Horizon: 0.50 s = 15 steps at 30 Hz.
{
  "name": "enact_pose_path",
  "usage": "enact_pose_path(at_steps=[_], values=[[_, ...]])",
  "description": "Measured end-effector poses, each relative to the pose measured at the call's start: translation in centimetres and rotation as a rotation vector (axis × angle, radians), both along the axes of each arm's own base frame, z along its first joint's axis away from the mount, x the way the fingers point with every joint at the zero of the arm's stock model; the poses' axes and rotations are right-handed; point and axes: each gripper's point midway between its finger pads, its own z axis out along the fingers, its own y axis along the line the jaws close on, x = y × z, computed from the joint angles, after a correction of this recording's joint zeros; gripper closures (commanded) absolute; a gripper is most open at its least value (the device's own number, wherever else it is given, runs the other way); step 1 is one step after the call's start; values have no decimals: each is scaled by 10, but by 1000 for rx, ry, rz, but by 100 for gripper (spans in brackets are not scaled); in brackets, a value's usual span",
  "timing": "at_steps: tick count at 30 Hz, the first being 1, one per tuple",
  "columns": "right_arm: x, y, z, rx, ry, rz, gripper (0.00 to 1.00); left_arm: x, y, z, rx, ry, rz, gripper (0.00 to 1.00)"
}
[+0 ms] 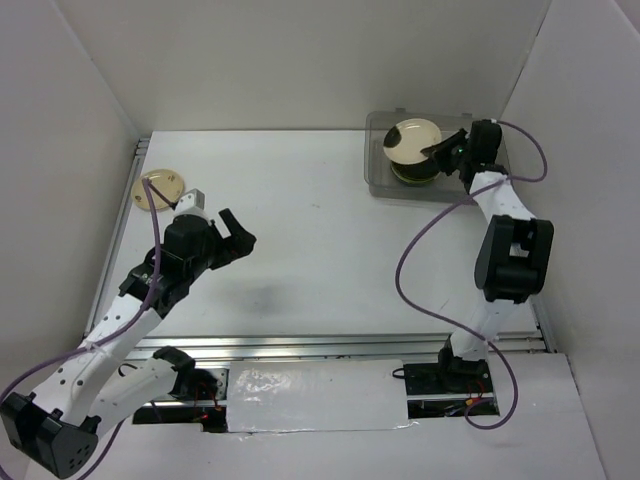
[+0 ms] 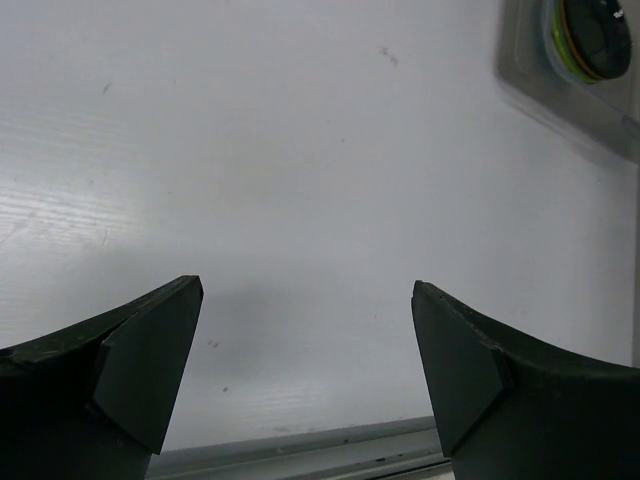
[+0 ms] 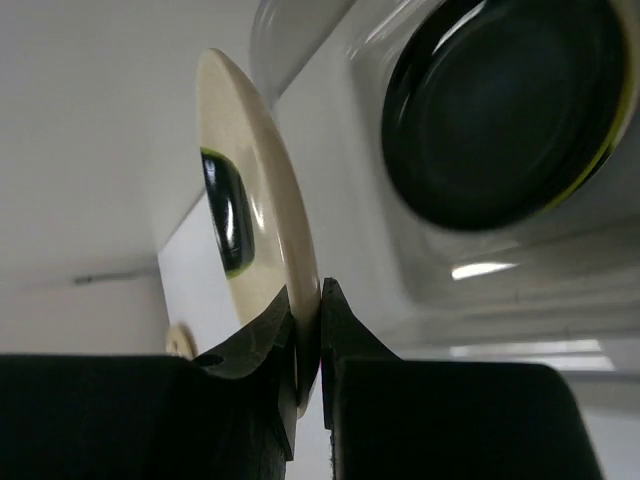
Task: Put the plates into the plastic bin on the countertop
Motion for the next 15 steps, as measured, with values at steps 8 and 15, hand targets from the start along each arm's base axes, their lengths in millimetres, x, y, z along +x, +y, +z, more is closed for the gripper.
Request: enact_pose_path(at_steps=[8,15], values=[[87,-57,-34,13,108,-130,77,-17,15,-18,81,78,-3,1],[83,-61,-58,23,204,-147,19,-19,20,-26,100,114,1,1]])
